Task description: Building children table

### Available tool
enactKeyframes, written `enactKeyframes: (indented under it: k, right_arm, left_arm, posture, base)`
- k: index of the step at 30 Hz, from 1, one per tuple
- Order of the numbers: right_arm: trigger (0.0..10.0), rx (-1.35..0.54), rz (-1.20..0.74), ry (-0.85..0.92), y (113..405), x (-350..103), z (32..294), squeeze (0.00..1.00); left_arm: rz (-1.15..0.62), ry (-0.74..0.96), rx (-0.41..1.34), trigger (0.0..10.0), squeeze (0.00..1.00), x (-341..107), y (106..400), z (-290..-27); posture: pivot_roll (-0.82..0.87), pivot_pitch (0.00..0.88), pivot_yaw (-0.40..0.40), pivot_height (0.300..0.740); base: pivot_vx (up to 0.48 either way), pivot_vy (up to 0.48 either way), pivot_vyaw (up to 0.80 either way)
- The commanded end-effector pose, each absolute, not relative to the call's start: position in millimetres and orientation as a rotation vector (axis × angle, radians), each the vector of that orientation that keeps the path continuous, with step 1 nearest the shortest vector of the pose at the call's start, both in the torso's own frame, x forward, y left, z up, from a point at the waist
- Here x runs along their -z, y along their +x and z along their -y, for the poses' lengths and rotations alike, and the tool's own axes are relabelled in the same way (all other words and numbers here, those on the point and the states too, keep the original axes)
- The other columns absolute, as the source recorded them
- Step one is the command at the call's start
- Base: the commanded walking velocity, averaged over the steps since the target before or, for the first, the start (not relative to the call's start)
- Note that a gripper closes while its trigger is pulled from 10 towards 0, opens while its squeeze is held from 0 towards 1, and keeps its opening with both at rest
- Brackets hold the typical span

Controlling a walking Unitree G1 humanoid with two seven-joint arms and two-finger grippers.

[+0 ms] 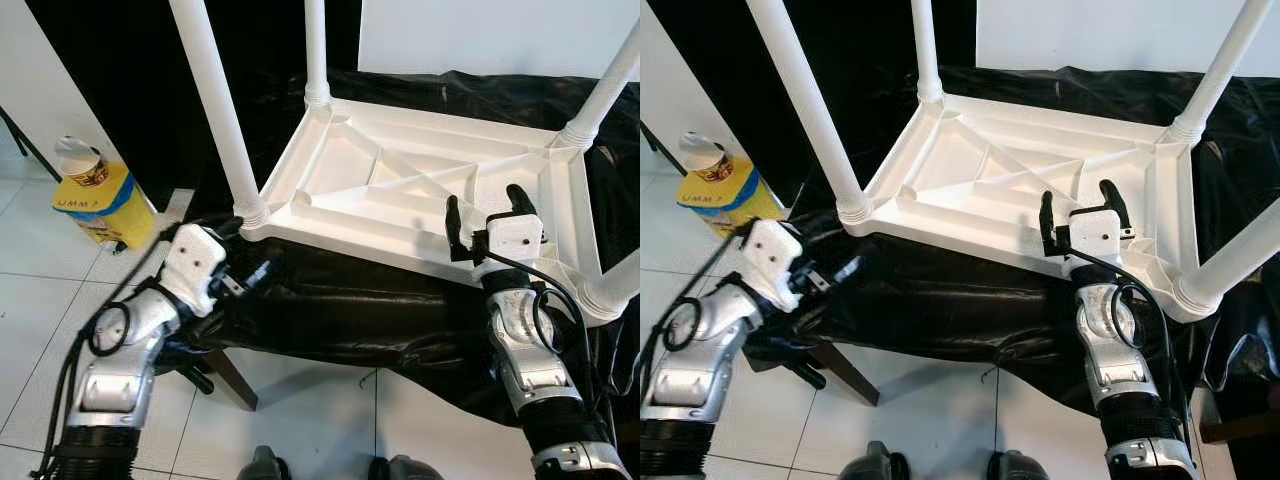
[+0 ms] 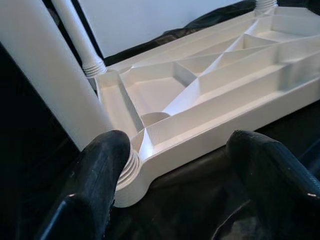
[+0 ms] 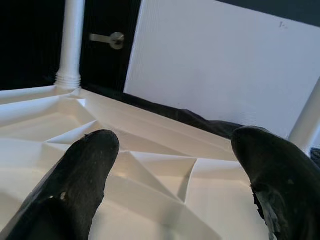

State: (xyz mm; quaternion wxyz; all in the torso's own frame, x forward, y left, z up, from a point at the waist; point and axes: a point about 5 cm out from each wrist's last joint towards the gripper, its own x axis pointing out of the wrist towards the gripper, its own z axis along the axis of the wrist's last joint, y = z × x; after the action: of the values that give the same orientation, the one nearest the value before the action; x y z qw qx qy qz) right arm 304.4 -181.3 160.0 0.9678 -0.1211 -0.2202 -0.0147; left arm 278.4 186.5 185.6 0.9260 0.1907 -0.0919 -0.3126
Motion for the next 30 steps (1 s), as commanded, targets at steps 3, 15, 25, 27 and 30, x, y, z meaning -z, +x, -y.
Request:
enactKeyframes:
  k: [3,15,25,27,30]
  right_arm:
    - [10.0,0.006,0.414,-0.230,303.0,-153.8,176.3,0.00]
    - [10.0,-0.033,0.395,-0.230,306.5,-154.8,174.2,0.00]
    - [10.0,-0.041,0.370,-0.228,303.7,-151.6,178.7,0.00]
    - [10.0,-0.041,0.367,-0.227,303.7,-151.5,178.9,0.00]
    - [10.0,-0.041,0.363,-0.225,303.4,-151.3,179.7,0.00]
  left_arm:
    - [0.170,0.412,0.593,10.0,0.00,-190.3,280.2,-202.9]
    - [0.136,0.438,0.449,10.0,0.00,-198.2,280.3,-240.6]
    - [0.161,0.409,0.406,10.0,0.00,-209.7,284.1,-248.0]
    - [0.161,0.408,0.405,10.0,0.00,-209.9,284.4,-248.9]
    - [0.159,0.406,0.401,10.0,0.00,-209.9,284.6,-250.4]
  posture:
    - [0.09,0.051,-0.024,0.740]
    - [0.10,0.044,-0.056,0.740]
    - [0.10,0.046,-0.069,0.740]
    - [0.10,0.046,-0.069,0.740]
    - [0.10,0.050,-0.072,0.740]
  base:
    - [0.000,0.000,0.00]
    - [0.000,0.000,0.00]
    - [0.000,0.000,0.00]
    - [0.000,0.000,0.00]
    - [0.000,0.000,0.00]
